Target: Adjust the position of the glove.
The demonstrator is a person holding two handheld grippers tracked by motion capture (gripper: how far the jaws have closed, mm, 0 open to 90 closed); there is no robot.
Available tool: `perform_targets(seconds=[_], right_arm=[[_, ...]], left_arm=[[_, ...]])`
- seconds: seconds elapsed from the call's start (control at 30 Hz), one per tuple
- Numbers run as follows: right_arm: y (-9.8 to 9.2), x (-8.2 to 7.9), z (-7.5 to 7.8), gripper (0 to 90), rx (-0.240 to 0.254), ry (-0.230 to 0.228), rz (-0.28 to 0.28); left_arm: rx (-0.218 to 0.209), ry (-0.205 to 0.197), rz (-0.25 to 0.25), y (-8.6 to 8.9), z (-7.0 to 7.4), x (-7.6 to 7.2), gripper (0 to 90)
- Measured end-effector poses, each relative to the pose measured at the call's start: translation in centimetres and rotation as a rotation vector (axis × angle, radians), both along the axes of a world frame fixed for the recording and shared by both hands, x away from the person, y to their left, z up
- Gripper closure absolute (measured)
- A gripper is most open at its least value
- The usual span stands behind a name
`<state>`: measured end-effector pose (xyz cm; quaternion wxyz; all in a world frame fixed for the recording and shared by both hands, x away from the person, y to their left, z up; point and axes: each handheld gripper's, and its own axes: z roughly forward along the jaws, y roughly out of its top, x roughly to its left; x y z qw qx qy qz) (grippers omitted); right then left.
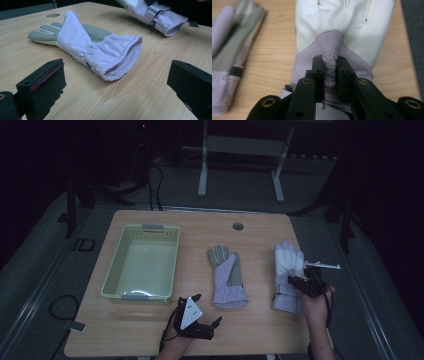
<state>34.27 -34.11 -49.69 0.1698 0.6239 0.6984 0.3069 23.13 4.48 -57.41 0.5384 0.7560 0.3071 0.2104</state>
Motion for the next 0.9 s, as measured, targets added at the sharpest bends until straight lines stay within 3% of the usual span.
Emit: perform_targets(seconds=[0.2,0.4,0.6,0.63,0.67,0.7,0.73,0.83,0.9], right_arm=[[0.3,2.2,-2.4,76.1,-0.034,0.049,-0.007],[0.5,2.8,-2.9,68.8,-0.07,0.048,0.027],[-0.5,1.9,-2.0,56.9,-0.053,-0.015,0.083],[-0.8,1.8,-1.7,55.2,-0.045,-0.04,0.104],[-1.0,1.8,-1.5,51.2,-0.082,-0.079,0.162],[-1.0,1.8,-1.5,51.2,-0.082,-0.079,0.162],[-1.0,2.0,-1.6,48.6,-0.11,-0.092,0.197],[-1.4,3.1,-2.1,44.5,-0.135,-0.07,0.266],[-1.5,3.5,-2.4,44.1,-0.146,-0.056,0.278]], left_arm=[[-0.022,0.021,-0.004,0.2,0.0,0.2,2.0],[-0.02,0.023,-0.003,0.2,0.0,0.3,2.0],[-0.02,0.029,-0.001,0.2,0.0,0.3,2.0],[-0.02,0.027,-0.002,0.2,0.0,0.3,2.0],[-0.018,0.027,-0.003,0.2,0.0,0.3,2.0],[-0.017,0.026,-0.004,0.2,0.0,0.3,2.0],[-0.016,0.026,-0.005,0.2,0.0,0.3,2.0],[-0.017,0.025,-0.006,0.1,0.0,0.3,2.0],[-0.018,0.026,-0.006,0.2,0.0,0.3,2.0]])
